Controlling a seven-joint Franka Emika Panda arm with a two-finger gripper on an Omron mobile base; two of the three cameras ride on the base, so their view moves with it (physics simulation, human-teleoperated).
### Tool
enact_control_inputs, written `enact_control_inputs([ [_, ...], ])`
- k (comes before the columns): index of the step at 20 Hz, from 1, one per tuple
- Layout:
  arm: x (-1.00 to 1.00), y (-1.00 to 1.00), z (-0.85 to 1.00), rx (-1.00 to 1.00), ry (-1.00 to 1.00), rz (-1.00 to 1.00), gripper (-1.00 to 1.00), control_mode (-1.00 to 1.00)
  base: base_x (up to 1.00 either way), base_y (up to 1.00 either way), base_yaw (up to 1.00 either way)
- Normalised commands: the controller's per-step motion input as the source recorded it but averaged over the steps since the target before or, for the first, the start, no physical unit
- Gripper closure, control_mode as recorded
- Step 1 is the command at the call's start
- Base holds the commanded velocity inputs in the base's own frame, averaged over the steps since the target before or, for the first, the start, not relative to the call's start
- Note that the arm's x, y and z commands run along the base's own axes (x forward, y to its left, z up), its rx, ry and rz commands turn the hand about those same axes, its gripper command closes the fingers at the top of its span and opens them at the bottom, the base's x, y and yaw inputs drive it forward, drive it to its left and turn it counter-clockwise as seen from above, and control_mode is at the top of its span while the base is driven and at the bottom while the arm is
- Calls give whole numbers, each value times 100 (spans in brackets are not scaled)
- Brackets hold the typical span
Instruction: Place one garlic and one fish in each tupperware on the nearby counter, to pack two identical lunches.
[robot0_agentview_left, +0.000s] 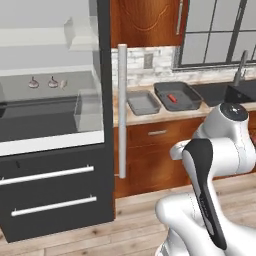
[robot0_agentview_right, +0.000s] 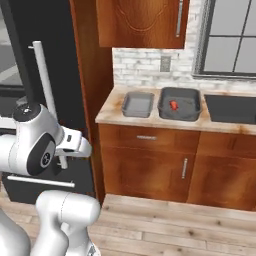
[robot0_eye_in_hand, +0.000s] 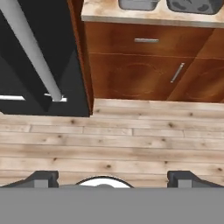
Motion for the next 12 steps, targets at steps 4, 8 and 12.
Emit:
enact_control_inputs([
  [4, 0, 0, 0, 0, 0, 0, -100, 100, -26, 100, 0],
  [8, 0, 0, 0, 0, 0, 0, -100, 100, -4, 100, 0],
  [12, 0, 0, 0, 0, 0, 0, -100, 100, 1, 90, 0],
])
